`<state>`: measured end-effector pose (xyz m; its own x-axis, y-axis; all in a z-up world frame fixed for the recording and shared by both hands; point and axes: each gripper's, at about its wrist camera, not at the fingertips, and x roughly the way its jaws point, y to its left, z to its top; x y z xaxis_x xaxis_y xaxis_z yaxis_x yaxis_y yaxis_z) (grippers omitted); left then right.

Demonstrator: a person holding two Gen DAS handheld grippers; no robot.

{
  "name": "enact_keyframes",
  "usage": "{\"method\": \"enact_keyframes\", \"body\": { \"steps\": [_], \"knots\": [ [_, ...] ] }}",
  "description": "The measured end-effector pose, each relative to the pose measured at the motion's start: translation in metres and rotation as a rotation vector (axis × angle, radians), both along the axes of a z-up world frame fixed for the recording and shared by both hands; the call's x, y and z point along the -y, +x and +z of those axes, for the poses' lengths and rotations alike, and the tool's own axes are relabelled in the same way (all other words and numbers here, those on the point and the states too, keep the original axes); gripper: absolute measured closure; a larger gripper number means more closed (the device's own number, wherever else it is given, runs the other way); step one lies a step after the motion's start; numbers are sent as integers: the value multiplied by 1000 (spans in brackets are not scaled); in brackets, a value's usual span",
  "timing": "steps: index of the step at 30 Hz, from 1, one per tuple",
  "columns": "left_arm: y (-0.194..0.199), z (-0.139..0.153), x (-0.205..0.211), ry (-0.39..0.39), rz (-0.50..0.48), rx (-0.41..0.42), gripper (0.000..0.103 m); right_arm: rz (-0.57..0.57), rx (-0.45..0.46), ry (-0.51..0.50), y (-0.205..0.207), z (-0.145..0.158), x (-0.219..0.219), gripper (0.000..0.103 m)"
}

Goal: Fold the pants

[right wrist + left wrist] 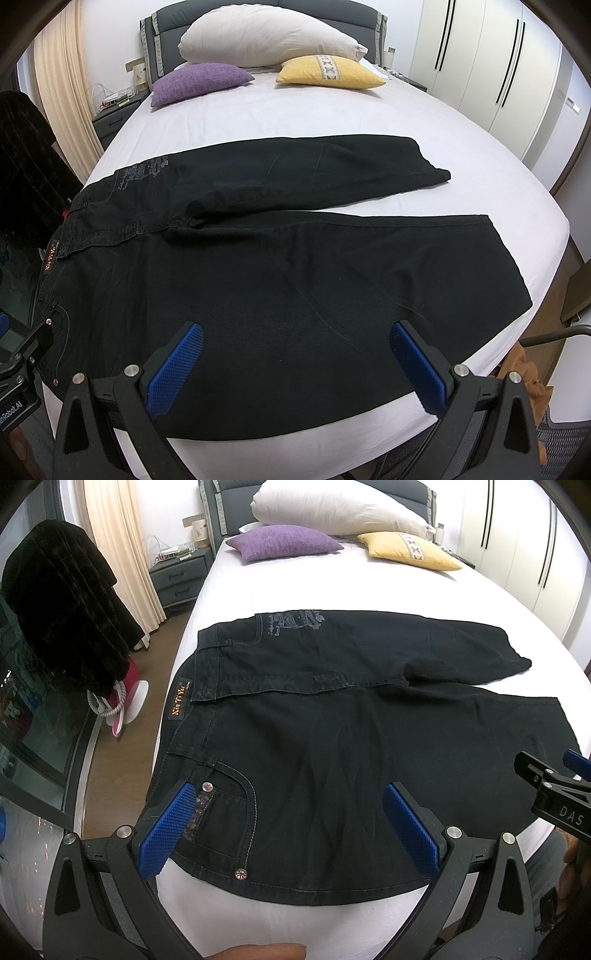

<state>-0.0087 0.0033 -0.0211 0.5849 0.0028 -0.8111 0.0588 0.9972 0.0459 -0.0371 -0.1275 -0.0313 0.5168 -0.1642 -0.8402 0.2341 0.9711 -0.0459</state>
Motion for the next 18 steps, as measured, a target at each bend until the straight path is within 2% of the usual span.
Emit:
{"method": "enact_keyframes", "body": {
  "steps": [7, 10, 13, 16, 18],
  "knots": [
    [12, 0, -3, 5, -12, 2, 0, 19, -5, 9, 5, -2, 3, 0],
    [24, -1, -6, 4, -52, -5, 0, 47, 0, 13, 12, -1, 7, 0],
    [47, -1, -8, -17, -131, -27, 0, 108, 28, 39, 21, 6, 10, 0],
    [75, 2, -12, -134, -237, -62, 0, 205, 81, 74, 40, 21, 14, 0],
    [97, 3, -11, -96, -256, -91, 0, 312, 129, 135, 59, 33, 18, 0]
  ]
}}
